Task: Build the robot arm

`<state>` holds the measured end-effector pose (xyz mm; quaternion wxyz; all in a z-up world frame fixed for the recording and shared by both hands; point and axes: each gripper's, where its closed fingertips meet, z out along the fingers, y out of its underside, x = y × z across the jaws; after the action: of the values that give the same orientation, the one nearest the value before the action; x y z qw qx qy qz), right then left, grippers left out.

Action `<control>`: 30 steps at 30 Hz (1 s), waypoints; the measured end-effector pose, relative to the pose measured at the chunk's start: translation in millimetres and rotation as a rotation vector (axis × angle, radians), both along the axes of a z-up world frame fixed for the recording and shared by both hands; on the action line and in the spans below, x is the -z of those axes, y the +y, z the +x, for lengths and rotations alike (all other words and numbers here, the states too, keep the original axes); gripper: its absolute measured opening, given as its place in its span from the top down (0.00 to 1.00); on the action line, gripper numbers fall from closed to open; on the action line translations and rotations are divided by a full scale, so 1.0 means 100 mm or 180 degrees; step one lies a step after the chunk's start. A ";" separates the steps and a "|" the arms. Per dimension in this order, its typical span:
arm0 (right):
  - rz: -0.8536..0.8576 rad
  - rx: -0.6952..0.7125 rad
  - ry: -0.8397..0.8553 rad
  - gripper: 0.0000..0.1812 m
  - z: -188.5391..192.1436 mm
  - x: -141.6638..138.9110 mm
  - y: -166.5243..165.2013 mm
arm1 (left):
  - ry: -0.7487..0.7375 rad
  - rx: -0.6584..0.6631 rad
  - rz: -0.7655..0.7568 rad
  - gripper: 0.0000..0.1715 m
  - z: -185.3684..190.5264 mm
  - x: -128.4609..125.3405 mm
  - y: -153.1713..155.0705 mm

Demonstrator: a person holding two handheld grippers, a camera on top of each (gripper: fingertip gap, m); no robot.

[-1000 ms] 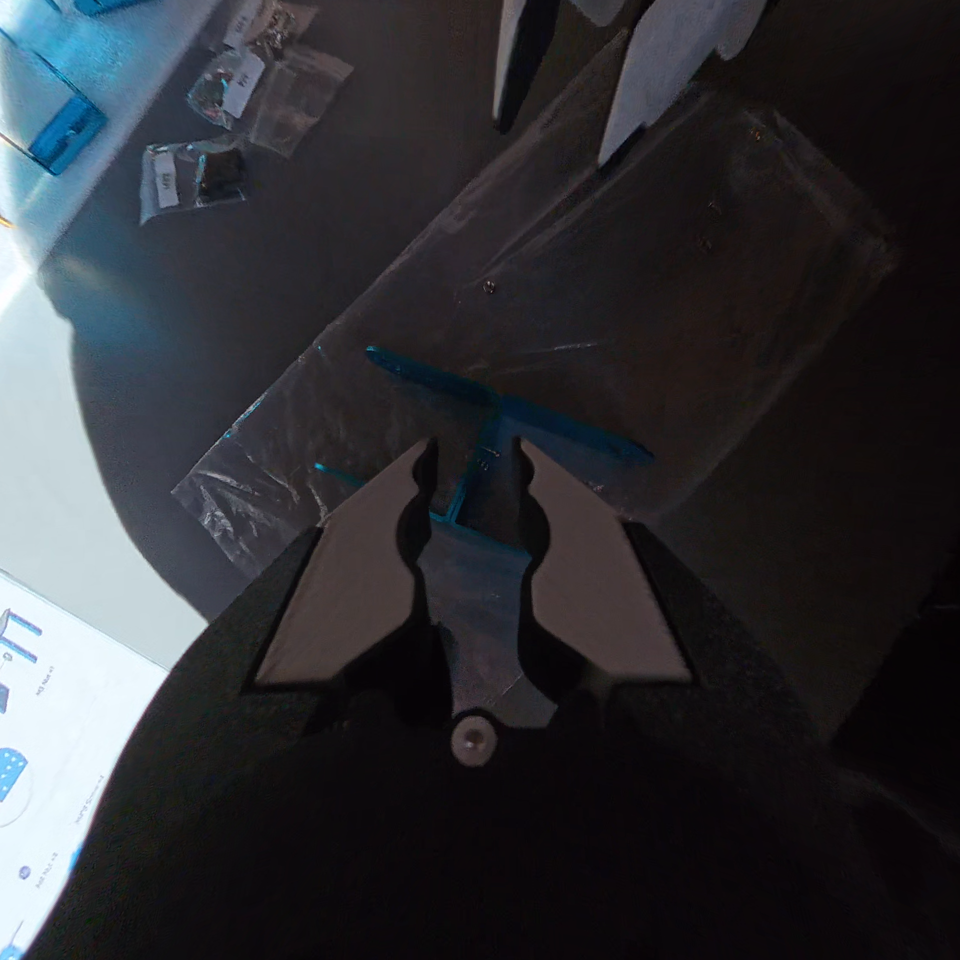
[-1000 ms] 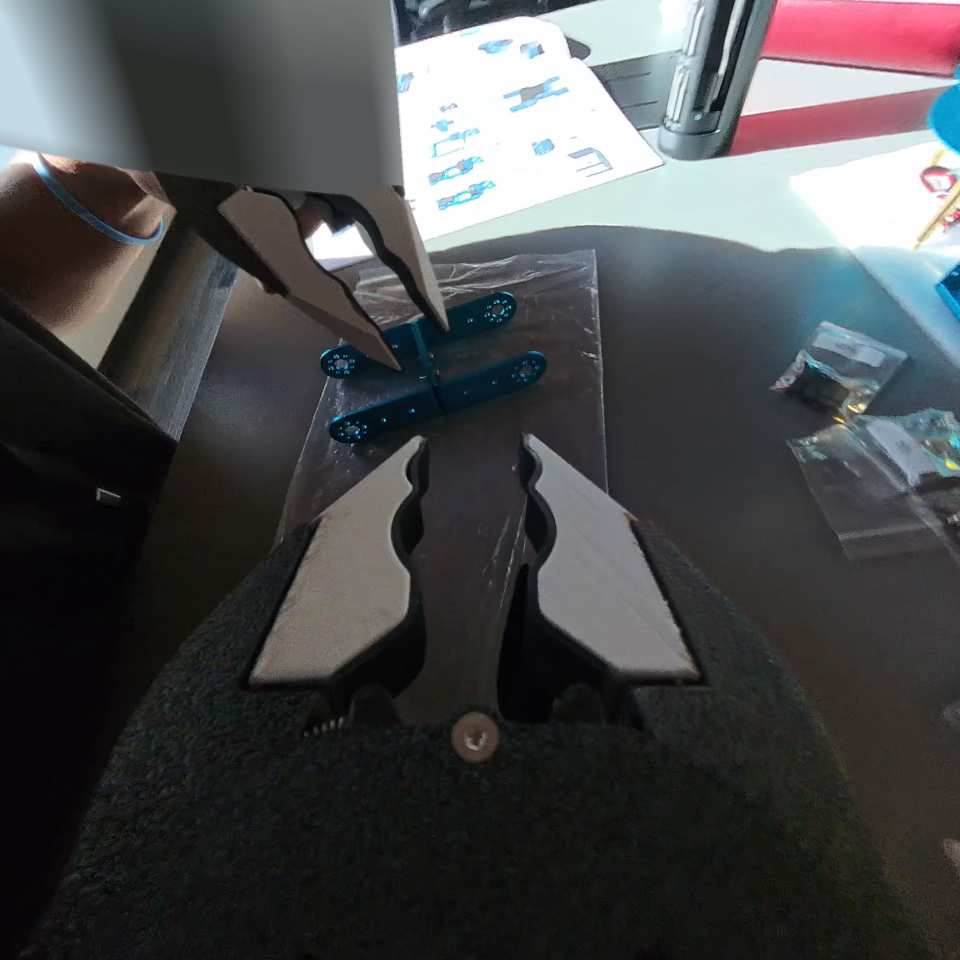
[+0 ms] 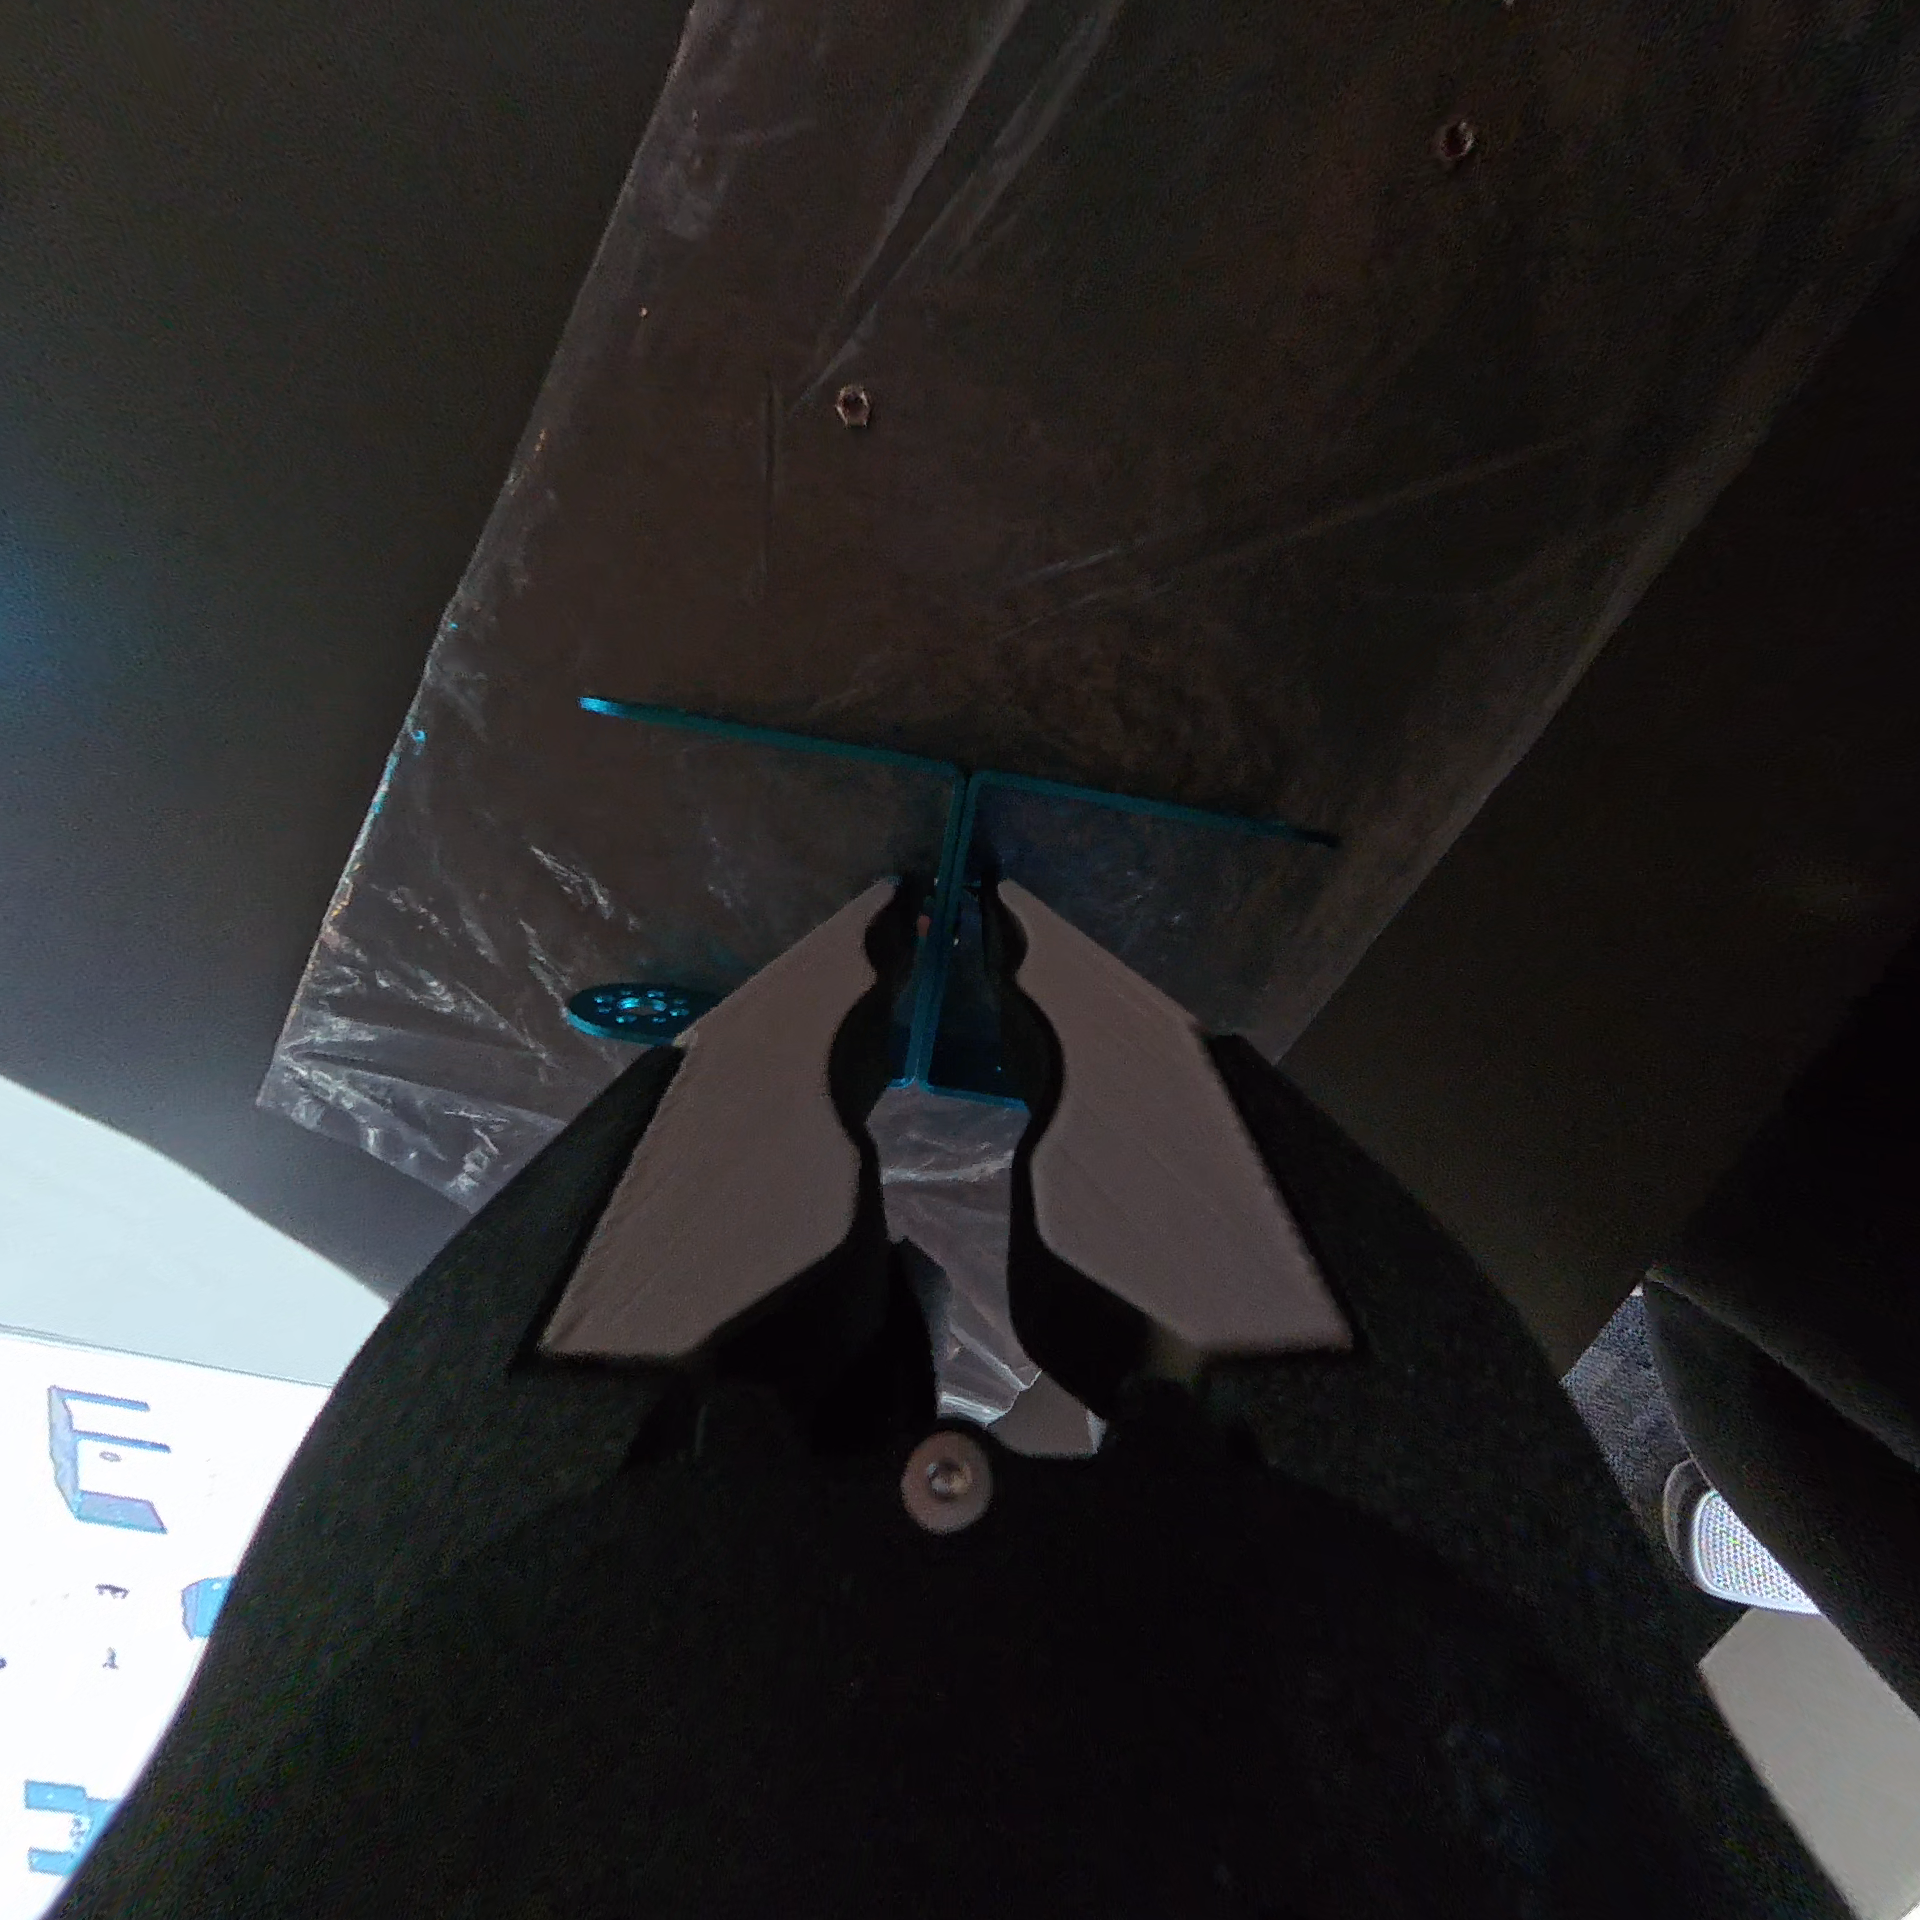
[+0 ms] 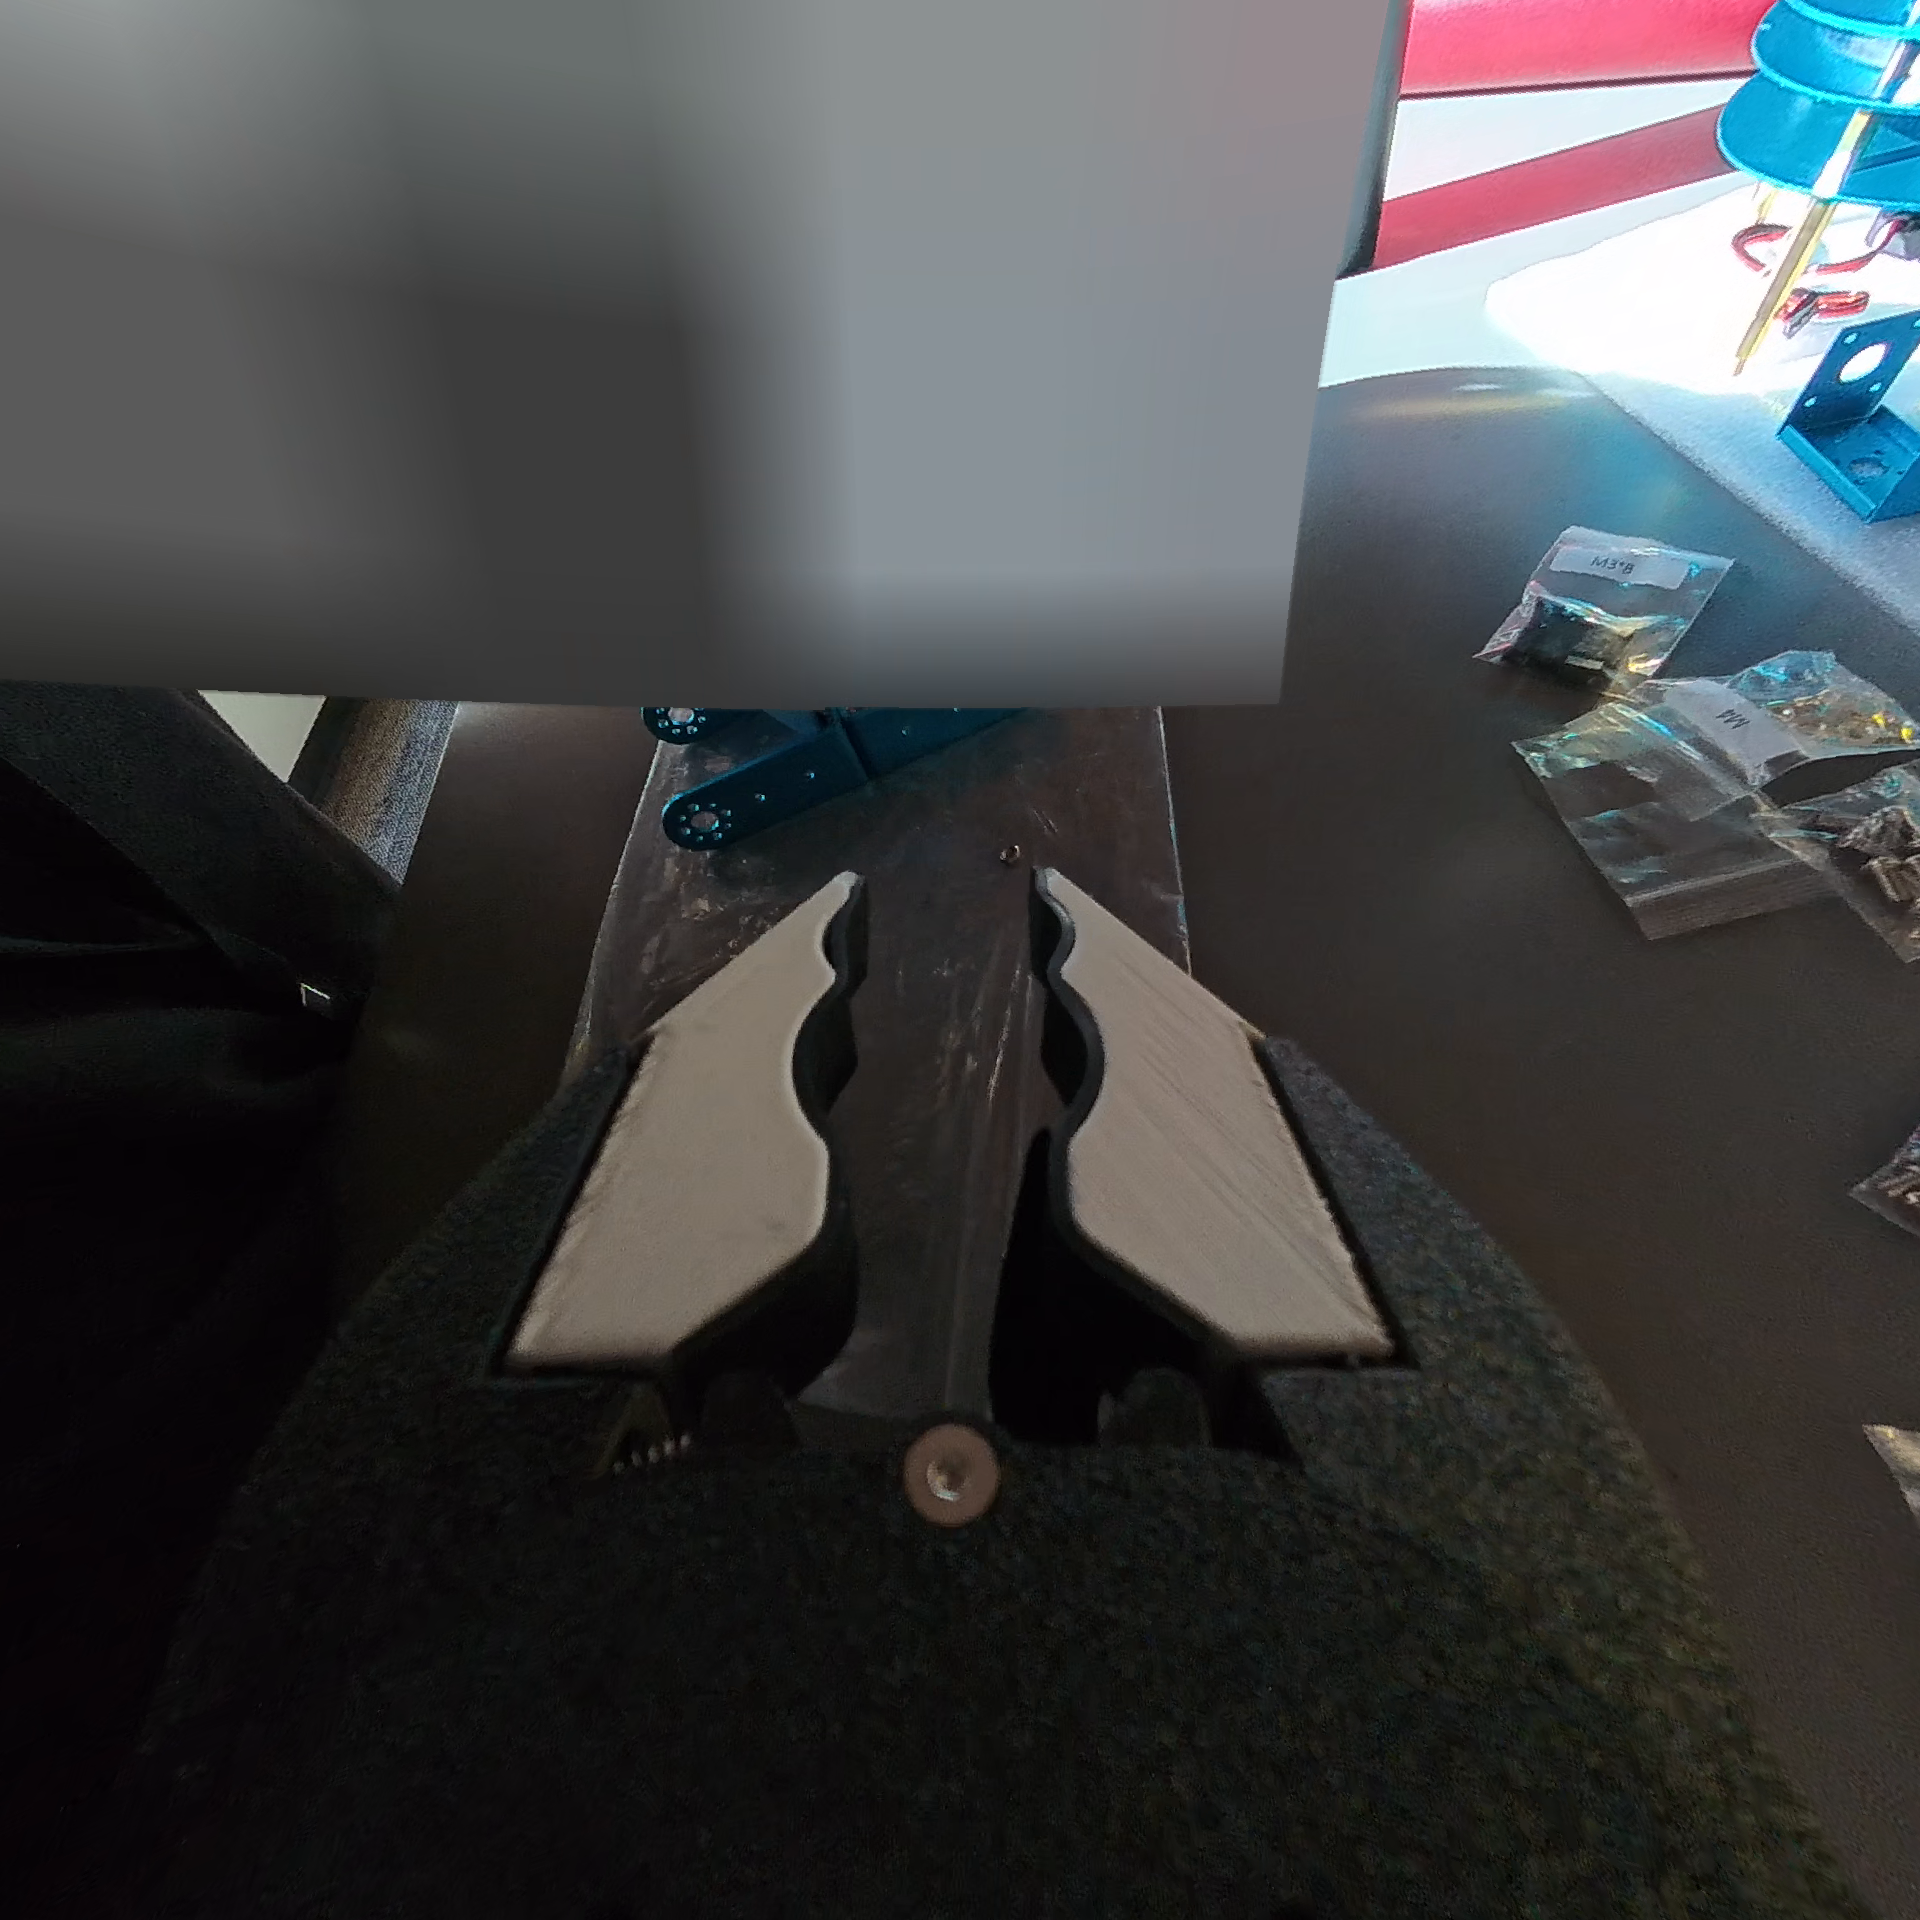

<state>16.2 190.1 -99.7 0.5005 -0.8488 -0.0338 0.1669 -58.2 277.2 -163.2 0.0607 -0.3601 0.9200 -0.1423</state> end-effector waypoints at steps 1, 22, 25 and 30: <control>-0.0004 0.0002 0.0004 0.84 0.00 0.00 0.00 | -0.0008 0.0014 0.0004 0.95 0.00 0.00 0.00; -0.0096 -0.0044 0.0002 0.87 -0.02 0.05 -0.02 | -0.0064 0.0000 0.0138 0.96 -0.03 0.00 0.06; -0.0109 -0.0070 -0.0020 0.87 -0.03 0.06 -0.02 | -0.0095 0.0079 0.0229 0.96 -0.04 0.00 0.07; -0.0099 -0.0075 -0.0016 0.88 -0.03 0.06 -0.02 | -0.0129 0.0117 0.0331 0.95 -0.05 0.00 0.08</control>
<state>12.9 188.1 -105.3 0.4851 -0.8565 -0.0424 0.1712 -63.3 285.4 -163.1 0.0954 -0.3365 0.9312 -0.1027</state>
